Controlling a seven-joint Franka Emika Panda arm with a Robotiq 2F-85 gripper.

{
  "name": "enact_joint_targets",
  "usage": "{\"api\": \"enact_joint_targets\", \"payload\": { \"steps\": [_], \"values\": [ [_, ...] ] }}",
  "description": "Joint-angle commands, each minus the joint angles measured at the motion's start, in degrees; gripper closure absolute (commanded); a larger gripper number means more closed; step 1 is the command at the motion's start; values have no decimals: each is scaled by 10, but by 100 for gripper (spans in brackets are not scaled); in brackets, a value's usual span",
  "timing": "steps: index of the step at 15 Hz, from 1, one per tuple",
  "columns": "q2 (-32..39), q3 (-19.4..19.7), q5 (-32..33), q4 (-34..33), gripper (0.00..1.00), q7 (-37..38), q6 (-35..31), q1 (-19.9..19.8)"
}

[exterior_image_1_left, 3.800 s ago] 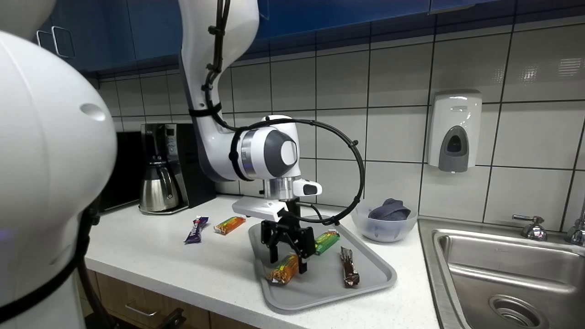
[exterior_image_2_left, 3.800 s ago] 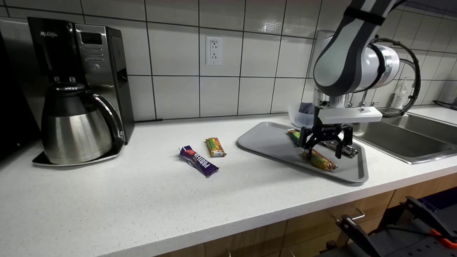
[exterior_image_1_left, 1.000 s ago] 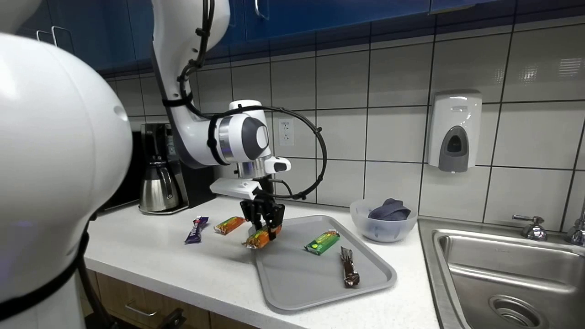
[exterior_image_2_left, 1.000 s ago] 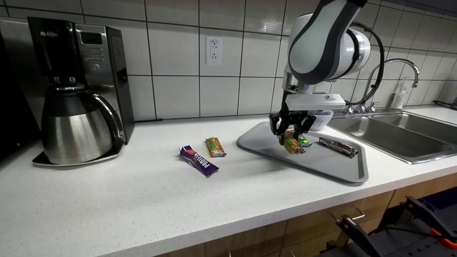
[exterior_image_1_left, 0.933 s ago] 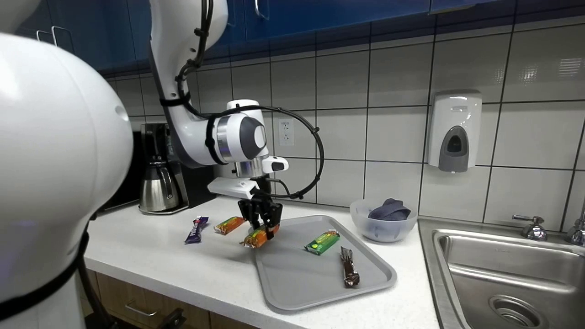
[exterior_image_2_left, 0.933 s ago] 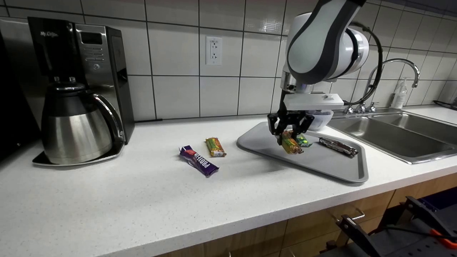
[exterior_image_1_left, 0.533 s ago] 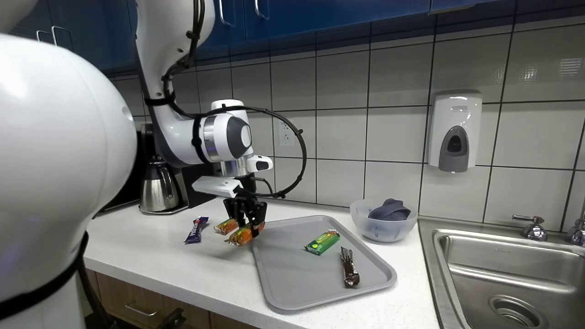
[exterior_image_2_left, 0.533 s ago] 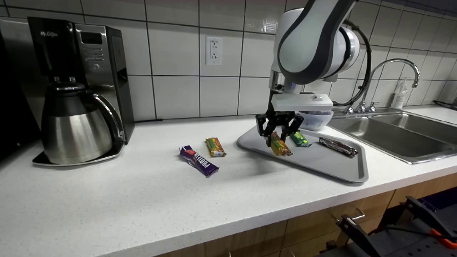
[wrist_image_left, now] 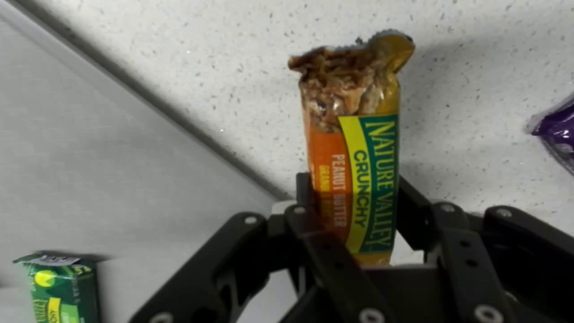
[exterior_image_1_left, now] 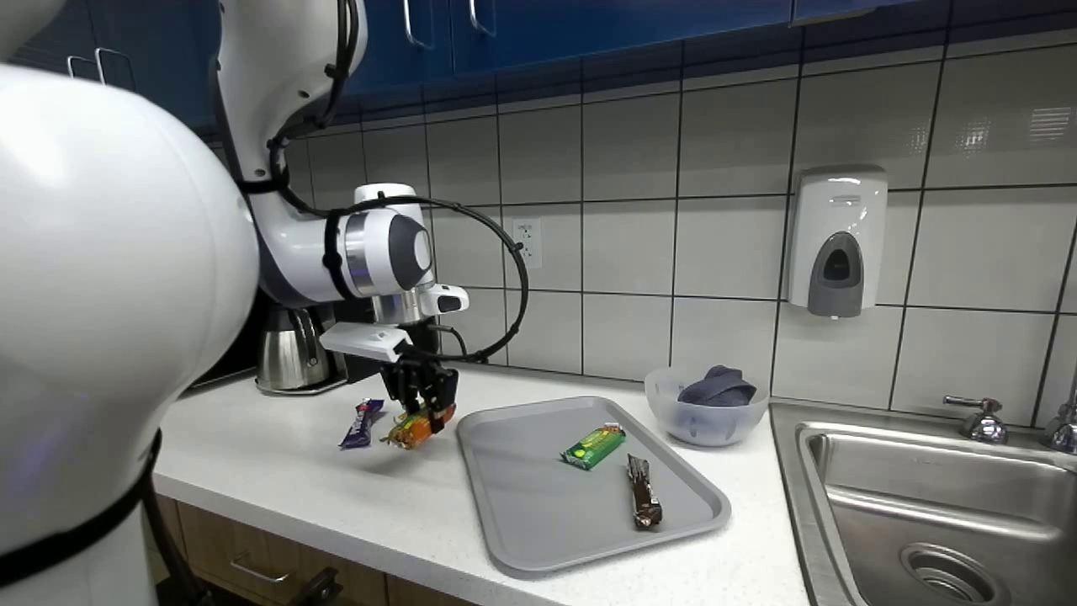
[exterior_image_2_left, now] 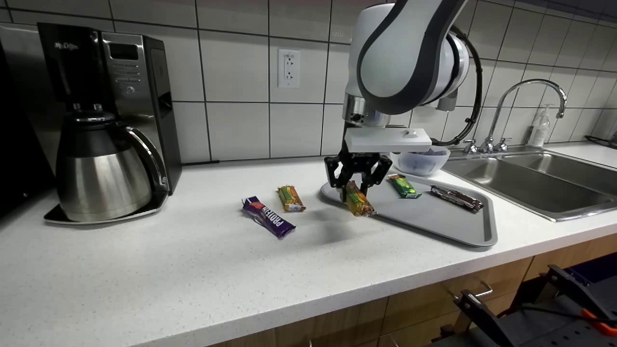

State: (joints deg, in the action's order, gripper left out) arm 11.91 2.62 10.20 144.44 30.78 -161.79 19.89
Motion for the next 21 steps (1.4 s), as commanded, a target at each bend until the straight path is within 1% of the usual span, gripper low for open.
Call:
{"api": "enact_joint_targets", "payload": {
  "steps": [1, 14, 21],
  "values": [
    [1, -15, 11, -15, 81, 29, 16, 8],
    [53, -21, 10, -60, 81, 49, 26, 53],
    [64, -20, 6, -67, 81, 46, 30, 64]
  ]
}}
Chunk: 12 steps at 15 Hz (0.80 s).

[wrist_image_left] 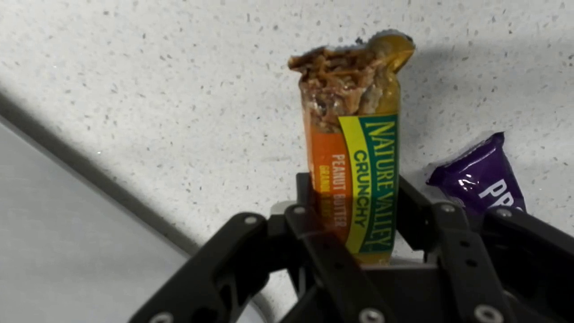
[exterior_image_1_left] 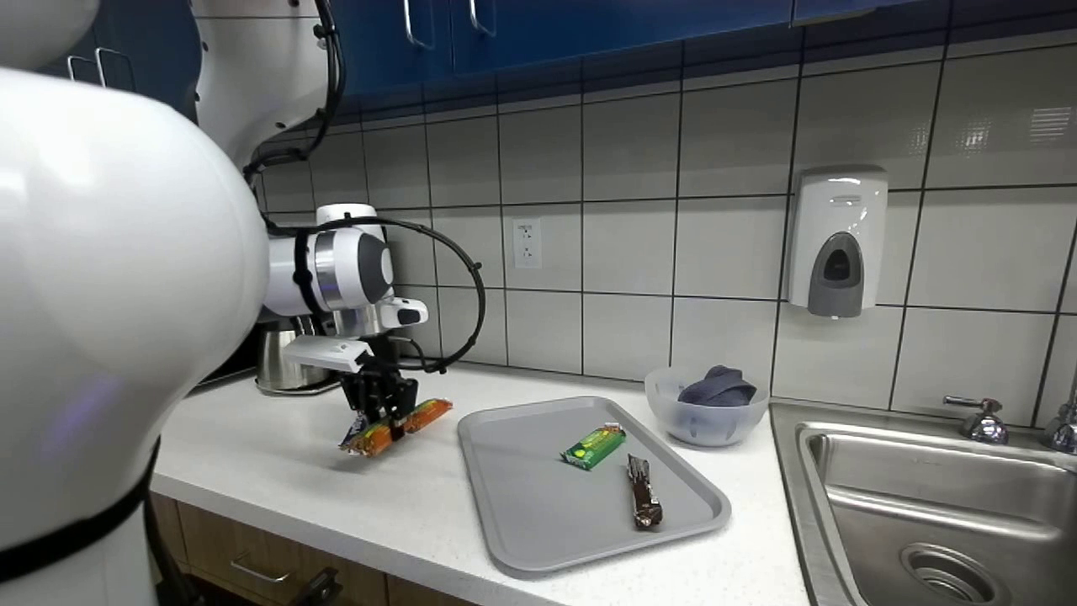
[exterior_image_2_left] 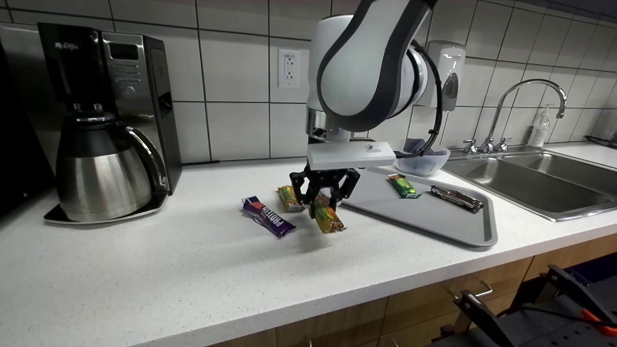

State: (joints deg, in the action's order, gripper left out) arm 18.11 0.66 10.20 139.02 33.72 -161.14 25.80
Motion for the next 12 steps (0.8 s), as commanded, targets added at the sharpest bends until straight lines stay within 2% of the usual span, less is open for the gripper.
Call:
{"api": "enact_joint_targets", "payload": {
  "steps": [1, 12],
  "values": [
    [2, -1, 5, -13, 81, 16, 25, 5],
    [14, -4, 7, -20, 81, 19, 41, 17]
  ]
}}
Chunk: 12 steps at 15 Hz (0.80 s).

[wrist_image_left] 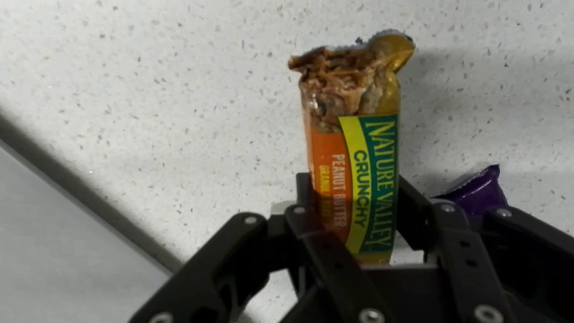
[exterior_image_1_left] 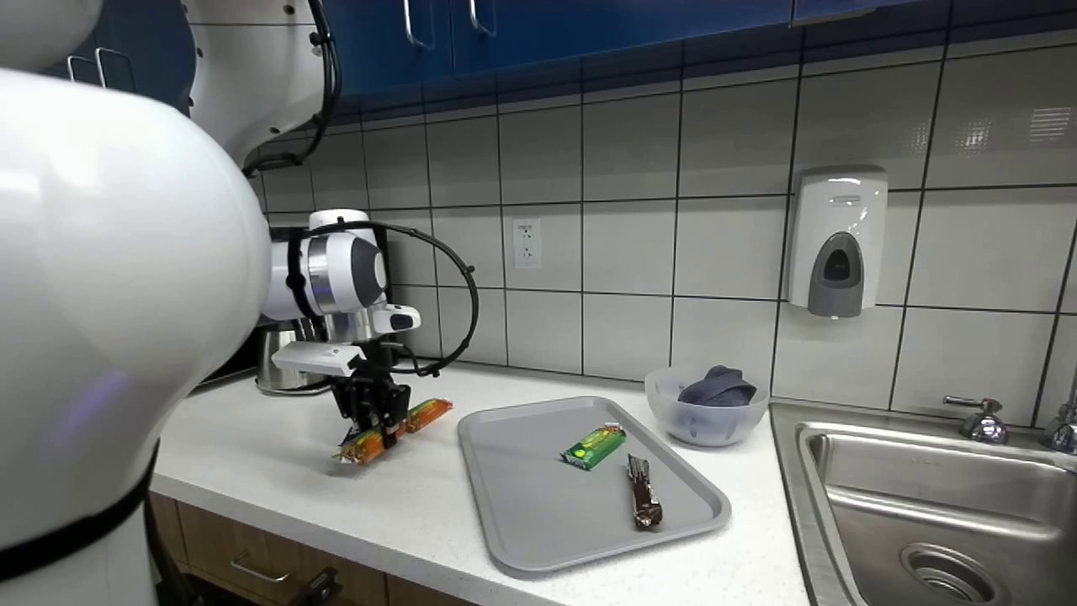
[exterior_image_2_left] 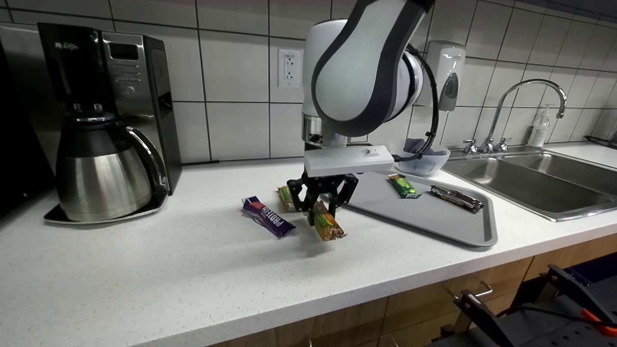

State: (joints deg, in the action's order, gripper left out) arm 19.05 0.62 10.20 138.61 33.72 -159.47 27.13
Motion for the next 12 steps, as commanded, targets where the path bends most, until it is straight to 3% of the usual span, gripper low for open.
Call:
{"api": "enact_joint_targets", "payload": {
  "steps": [1, 7, 8, 9, 12],
  "values": [
    [7, -2, 8, -18, 81, 20, 26, 6],
    [21, 0, 7, -28, 81, 23, 32, 12],
    [23, 1, 7, -30, 31, 25, 33, 13],
    [24, 1, 6, -32, 30, 26, 34, 13],
    [25, 2, 7, -34, 10, 30, 37, 13]
  ]
}}
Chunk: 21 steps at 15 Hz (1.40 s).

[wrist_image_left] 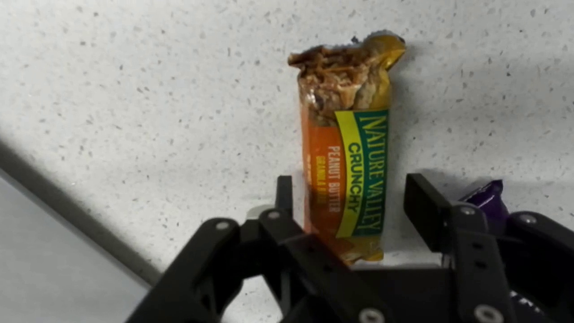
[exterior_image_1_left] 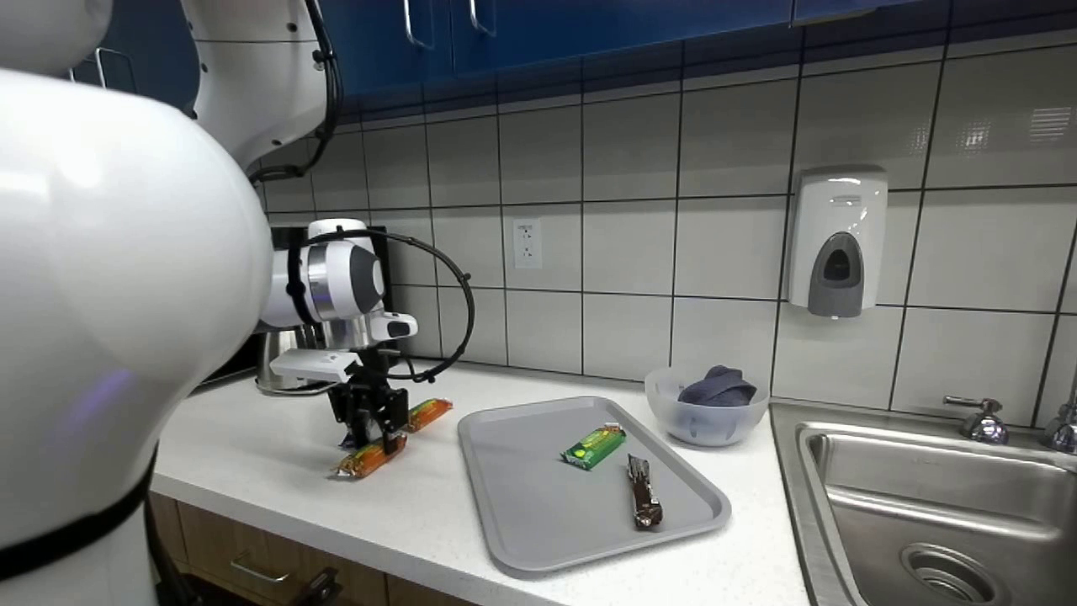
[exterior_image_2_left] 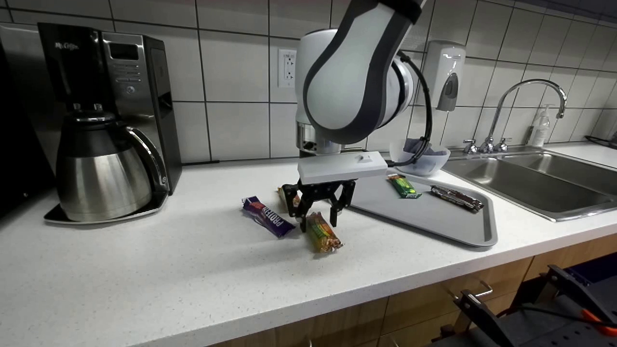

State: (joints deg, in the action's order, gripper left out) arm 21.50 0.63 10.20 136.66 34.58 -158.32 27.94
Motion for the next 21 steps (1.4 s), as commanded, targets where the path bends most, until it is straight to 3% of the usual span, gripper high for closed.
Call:
{"api": "enact_joint_targets", "payload": {
  "steps": [1, 21],
  "values": [
    [0, 2, 7, -15, 2, 22, 26, 5],
    [-63, 53, 24, 17, 0, 27, 10, -36]
  ]
}}
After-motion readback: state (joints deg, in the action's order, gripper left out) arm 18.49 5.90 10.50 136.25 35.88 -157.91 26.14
